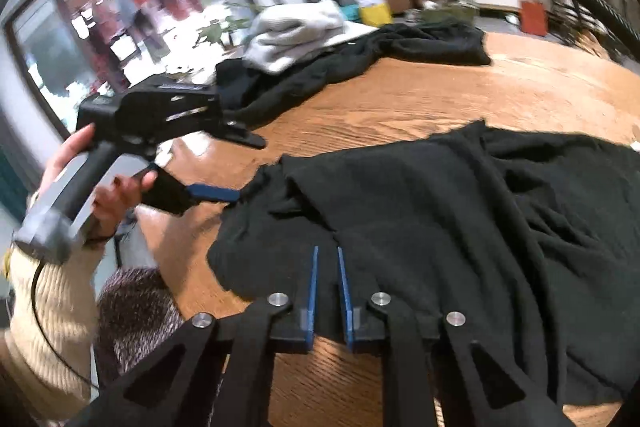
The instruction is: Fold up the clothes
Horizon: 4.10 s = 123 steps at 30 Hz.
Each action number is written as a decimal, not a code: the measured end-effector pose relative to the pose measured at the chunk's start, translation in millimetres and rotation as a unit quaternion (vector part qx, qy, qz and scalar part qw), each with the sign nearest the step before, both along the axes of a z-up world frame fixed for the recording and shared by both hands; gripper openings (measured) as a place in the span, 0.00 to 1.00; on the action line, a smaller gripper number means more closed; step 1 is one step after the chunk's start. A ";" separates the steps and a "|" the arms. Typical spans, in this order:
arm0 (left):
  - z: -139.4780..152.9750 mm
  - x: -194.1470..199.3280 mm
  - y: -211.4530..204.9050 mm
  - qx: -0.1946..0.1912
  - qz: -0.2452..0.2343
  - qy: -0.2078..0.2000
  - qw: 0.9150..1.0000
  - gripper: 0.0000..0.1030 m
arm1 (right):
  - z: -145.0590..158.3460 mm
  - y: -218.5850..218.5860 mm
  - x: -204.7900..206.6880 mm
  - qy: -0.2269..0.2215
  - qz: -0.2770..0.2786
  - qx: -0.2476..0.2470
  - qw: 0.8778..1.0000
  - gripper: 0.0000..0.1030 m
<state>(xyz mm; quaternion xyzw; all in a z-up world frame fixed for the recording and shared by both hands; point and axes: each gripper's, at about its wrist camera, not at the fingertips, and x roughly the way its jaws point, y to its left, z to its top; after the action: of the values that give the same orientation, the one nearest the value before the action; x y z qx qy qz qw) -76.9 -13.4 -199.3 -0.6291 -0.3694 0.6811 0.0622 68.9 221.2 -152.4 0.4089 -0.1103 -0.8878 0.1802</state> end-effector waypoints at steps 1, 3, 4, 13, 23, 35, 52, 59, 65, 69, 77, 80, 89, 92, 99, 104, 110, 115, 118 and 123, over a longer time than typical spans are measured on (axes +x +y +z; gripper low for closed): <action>2.4 1.7 -4.3 0.001 0.002 0.002 1.000 0.68 | -0.8 -10.3 0.8 0.009 0.016 0.012 1.000 0.38; 4.4 4.5 -10.2 0.004 0.003 0.004 1.000 0.68 | -2.2 -31.2 2.4 0.028 0.050 0.036 0.998 0.52; 5.8 6.4 -14.2 0.006 0.003 0.005 1.000 0.68 | -2.7 -43.6 2.4 0.036 0.072 0.046 0.996 0.52; 8.7 24.2 -50.4 -0.005 0.017 0.005 1.000 0.68 | -34.1 -132.1 -23.4 0.030 0.172 0.198 0.965 0.57; -13.5 17.4 -31.4 0.092 0.032 -0.018 0.995 0.68 | -2.3 -37.5 -36.1 0.011 0.015 -0.045 0.999 0.17; -27.3 -5.7 41.7 0.113 -0.024 -0.059 0.992 0.68 | -0.8 -14.3 -12.9 0.025 0.035 -0.034 0.999 0.17; -11.6 -3.9 61.3 0.112 -0.033 0.010 0.993 0.14 | -1.7 10.5 31.6 0.034 0.002 -0.017 0.999 0.74; 25.8 -12.6 58.3 0.089 -0.060 0.054 0.993 0.12 | -2.6 131.9 84.0 -0.019 -0.163 0.007 0.986 0.77; 32.7 -16.0 57.5 0.060 -0.065 0.063 0.994 0.12 | -9.0 155.4 123.5 -0.048 -0.163 0.061 0.984 0.84; 24.9 -19.6 58.4 0.052 -0.066 0.055 0.995 0.12 | -26.1 141.3 118.9 -0.058 -0.140 0.122 0.981 0.85; 5.5 -16.5 40.3 0.079 -0.051 0.025 0.995 0.12 | -22.7 139.5 88.0 -0.072 -0.079 0.120 0.987 0.09; 0.2 -15.6 32.7 0.096 -0.042 0.013 0.994 0.12 | 19.7 142.2 72.4 -0.011 -0.072 0.175 0.982 0.09; -4.2 -17.4 28.4 0.123 -0.030 0.019 0.992 0.12 | 120.2 171.0 70.1 0.168 -0.119 0.241 0.948 0.11; -10.5 -17.3 28.5 0.116 -0.035 0.012 0.993 0.12 | 63.2 187.2 83.0 0.080 -0.133 0.215 0.964 0.15; -22.0 -18.5 23.6 0.115 -0.034 0.000 0.993 0.12 | 0.7 225.7 122.6 -0.038 -0.184 0.164 0.968 0.46; -25.9 -16.4 22.4 0.122 -0.031 0.008 0.992 0.12 | 25.0 247.2 119.4 -0.005 -0.226 0.089 0.970 0.63; -18.9 -12.5 18.0 0.135 -0.031 0.014 0.990 0.12 | -0.6 188.4 71.3 -0.001 -0.131 0.083 0.988 0.51; 2.0 -3.1 23.0 0.168 -0.046 0.021 0.984 0.12 | -55.3 181.4 43.8 -0.076 -0.148 0.145 0.975 0.45; 24.2 0.0 34.5 0.174 -0.065 0.034 0.982 0.12 | -36.8 191.2 51.1 -0.045 -0.167 0.096 0.980 0.50; 61.3 -2.6 66.9 0.205 -0.071 0.040 0.975 0.12 | 6.6 147.5 67.9 0.080 -0.131 0.159 0.975 0.75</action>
<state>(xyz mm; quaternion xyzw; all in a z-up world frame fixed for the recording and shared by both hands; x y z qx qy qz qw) -79.5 53.4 -138.0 -0.6000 -0.4526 0.6095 0.2524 136.8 368.6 -145.8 0.3418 -0.0054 -0.9398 0.0037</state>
